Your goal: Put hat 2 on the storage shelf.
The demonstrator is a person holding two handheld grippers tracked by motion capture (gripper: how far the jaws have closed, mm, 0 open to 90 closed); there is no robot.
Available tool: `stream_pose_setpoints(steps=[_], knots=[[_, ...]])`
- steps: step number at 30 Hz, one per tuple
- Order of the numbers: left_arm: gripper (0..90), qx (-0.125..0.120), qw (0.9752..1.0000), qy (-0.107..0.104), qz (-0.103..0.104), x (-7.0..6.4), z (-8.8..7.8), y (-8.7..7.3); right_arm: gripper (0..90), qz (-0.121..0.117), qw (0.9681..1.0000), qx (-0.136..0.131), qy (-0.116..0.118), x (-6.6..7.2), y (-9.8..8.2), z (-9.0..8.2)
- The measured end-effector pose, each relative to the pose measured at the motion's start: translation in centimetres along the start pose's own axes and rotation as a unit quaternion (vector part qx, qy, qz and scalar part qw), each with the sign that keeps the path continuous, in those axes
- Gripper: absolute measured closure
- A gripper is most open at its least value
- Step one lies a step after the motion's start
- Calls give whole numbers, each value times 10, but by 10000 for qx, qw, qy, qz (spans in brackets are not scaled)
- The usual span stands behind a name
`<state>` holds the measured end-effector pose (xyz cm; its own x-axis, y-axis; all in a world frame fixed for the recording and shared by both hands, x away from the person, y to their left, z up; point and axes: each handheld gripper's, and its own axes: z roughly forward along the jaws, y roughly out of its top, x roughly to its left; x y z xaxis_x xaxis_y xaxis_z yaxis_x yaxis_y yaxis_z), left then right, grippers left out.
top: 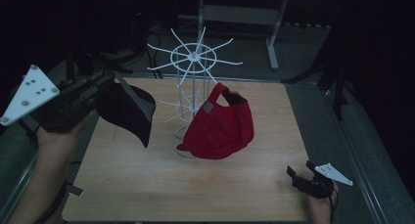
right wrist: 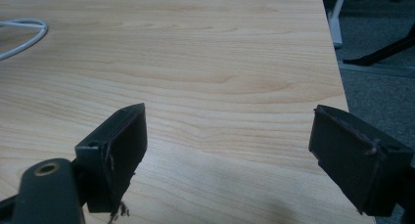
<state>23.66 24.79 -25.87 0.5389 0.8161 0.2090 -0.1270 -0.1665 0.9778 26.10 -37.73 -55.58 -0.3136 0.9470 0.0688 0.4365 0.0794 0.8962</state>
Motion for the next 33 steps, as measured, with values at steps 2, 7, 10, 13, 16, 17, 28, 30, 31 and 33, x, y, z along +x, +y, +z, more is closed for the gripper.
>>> stream_pose_setpoints(steps=[2,7,10,13,16,17,28,30,31,33], knots=[[844,-5,10000,-14,-15,0,2,2,142,3,10000,-3,1,0,0,0],[844,-103,9997,-213,-24,-1,10,8,143,5,10000,-1,13,0,0,0],[844,-168,9993,-315,-90,0,15,12,143,13,10000,13,14,0,0,0],[843,-158,9991,-375,-129,1,22,15,143,11,10000,11,14,0,0,0],[843,-159,9987,-447,-181,2,30,18,143,39,10000,8,26,-1,0,0],[843,-173,9985,-467,-238,2,32,19,143,37,10000,5,29,-1,0,0],[842,-123,9965,-811,-178,-13,55,28,143,52,10000,2,45,-1,0,0],[842,-165,9957,-888,-230,-15,58,29,143,60,10000,1,41,-1,0,0],[842,-182,9949,-956,-250,-16,59,29,143,63,10000,4,44,-1,0,0],[841,-191,9943,-1021,-239,-19,62,29,143,61,10000,21,44,-1,0,0]])
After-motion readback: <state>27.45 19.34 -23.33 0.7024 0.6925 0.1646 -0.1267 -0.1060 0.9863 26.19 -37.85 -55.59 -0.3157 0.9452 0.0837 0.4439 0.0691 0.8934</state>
